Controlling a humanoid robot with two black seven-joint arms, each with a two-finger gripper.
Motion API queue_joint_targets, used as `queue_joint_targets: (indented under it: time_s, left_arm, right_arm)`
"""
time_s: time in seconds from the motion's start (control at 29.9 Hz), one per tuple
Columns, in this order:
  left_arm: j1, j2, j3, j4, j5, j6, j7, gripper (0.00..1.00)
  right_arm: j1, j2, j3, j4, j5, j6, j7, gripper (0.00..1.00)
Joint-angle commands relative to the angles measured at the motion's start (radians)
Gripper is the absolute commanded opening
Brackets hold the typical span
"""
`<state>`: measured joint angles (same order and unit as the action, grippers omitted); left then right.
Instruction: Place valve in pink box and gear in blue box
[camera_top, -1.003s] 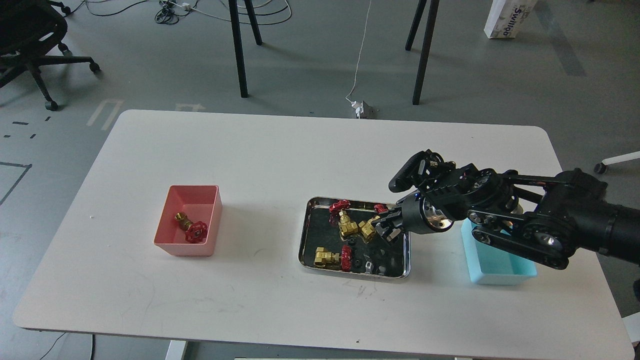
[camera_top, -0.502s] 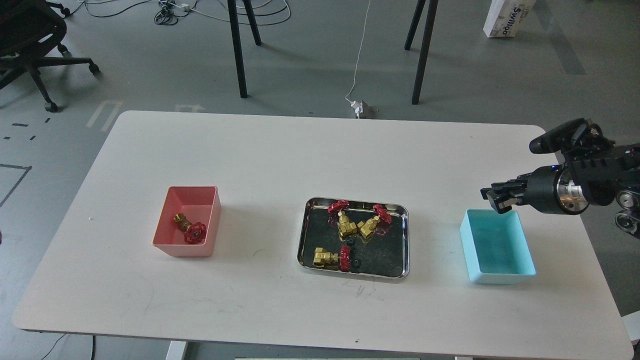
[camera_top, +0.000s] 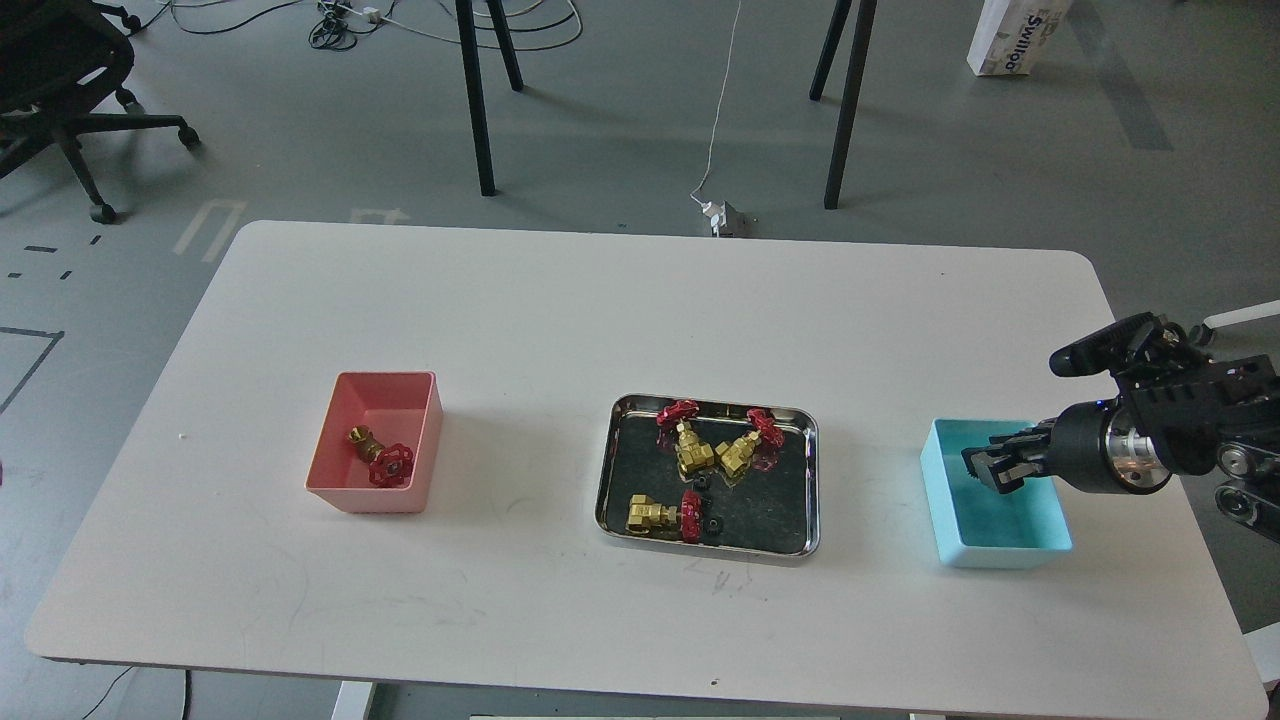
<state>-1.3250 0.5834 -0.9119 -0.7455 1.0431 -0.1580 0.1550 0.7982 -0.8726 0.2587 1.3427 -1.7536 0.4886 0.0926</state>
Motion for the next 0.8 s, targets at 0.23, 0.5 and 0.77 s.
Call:
queue_joint_targets:
  time_s: [0.23,0.5,0.77]
  left_arm:
    - [0.007,-0.019,0.002,-0.002,0.0,0.001,0.005,0.86]
    - [0.013,-0.068,0.053,-0.005,0.0,0.026,0.005,0.86]
    - [0.013,-0.119,0.116,-0.014,0.002,0.043,0.005,0.86]
  right_arm:
    - [-0.002,0.023,0.417,-0.112,0.443,0.0,-0.014,0.86]
    - [0.107,0.126,0.513,-0.339,0.903,-0.27,-0.079,0.86]
    - [0.263,0.277,0.505,-0.511,1.125,-0.727,-0.174,0.91]
